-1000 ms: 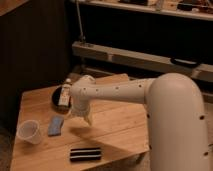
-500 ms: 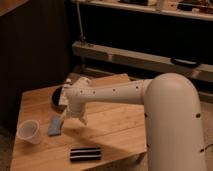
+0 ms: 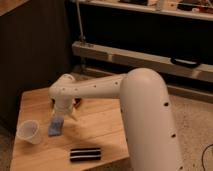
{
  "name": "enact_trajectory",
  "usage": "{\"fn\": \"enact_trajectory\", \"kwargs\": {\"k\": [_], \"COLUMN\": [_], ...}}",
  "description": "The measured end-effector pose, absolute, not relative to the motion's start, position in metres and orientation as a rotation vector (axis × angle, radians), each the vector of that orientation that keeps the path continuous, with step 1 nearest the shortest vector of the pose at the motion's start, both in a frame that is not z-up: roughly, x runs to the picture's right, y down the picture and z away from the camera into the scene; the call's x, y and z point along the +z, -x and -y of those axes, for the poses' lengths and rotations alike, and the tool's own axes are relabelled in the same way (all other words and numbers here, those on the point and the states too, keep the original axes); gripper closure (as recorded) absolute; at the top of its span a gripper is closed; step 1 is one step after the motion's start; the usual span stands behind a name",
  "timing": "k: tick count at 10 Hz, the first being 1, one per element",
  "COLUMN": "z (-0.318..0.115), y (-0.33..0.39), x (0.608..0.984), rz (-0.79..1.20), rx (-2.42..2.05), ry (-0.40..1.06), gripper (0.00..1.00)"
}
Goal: Place the white sponge in the ceramic cup
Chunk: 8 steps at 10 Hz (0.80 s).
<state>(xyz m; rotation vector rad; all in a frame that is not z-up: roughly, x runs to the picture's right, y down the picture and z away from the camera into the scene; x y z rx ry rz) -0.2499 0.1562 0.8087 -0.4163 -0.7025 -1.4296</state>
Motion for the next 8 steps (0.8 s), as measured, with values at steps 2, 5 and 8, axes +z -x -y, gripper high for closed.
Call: {"fn": "enact_trajectory", "kwargs": {"k": [2,5,8], "z": [-0.158,-0.171,-0.187], "y": [0.262,0.275,0.282], "x": [0.811,0.823,0.837], "rz": [0.683,0.688,0.706], "rx": [-1.468,-1.516,-1.534], "ry": [0.433,0.432,0.424], "gripper": [0.2,0.2,0.2]}}
